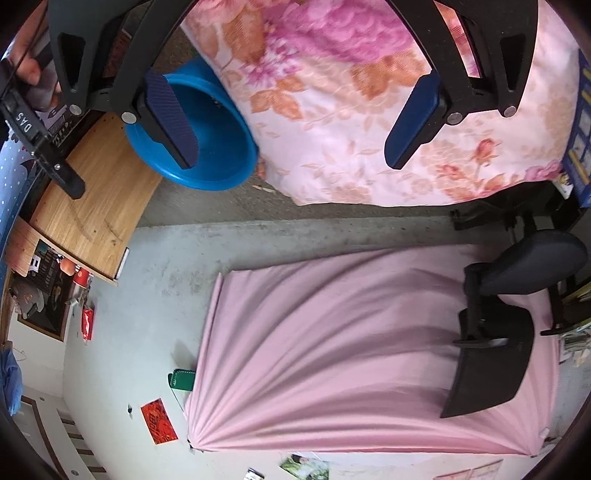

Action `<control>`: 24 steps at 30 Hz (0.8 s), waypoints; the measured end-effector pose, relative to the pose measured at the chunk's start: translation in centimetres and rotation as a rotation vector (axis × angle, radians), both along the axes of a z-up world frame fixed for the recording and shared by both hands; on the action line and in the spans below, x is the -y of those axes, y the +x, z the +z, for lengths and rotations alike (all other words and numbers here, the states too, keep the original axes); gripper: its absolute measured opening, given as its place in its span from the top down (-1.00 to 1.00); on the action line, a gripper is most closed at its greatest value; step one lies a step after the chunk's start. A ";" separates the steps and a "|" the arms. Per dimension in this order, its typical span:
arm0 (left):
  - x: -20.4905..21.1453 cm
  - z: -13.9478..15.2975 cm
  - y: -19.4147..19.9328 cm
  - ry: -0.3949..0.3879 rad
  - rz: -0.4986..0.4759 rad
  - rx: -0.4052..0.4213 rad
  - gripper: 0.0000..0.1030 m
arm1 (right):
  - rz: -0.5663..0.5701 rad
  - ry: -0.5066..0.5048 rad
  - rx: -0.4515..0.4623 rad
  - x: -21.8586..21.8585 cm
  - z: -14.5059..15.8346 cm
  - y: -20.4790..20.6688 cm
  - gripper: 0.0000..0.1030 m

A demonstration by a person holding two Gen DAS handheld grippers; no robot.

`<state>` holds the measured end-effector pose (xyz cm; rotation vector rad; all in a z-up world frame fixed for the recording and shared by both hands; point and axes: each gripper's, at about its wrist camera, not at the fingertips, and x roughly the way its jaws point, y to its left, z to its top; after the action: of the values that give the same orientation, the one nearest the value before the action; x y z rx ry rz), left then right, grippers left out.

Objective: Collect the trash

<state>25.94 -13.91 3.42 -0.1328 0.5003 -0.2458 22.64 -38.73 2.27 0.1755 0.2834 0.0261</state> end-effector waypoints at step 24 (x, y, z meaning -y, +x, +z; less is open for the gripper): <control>-6.2 -0.2 -11.0 0.027 0.066 0.071 -0.94 | 0.058 -0.090 0.109 -7.8 0.3 -10.3 -1.00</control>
<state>14.96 -7.75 3.19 -0.1135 0.4280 -0.1782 12.38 -30.90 2.60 0.0764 0.1803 0.0801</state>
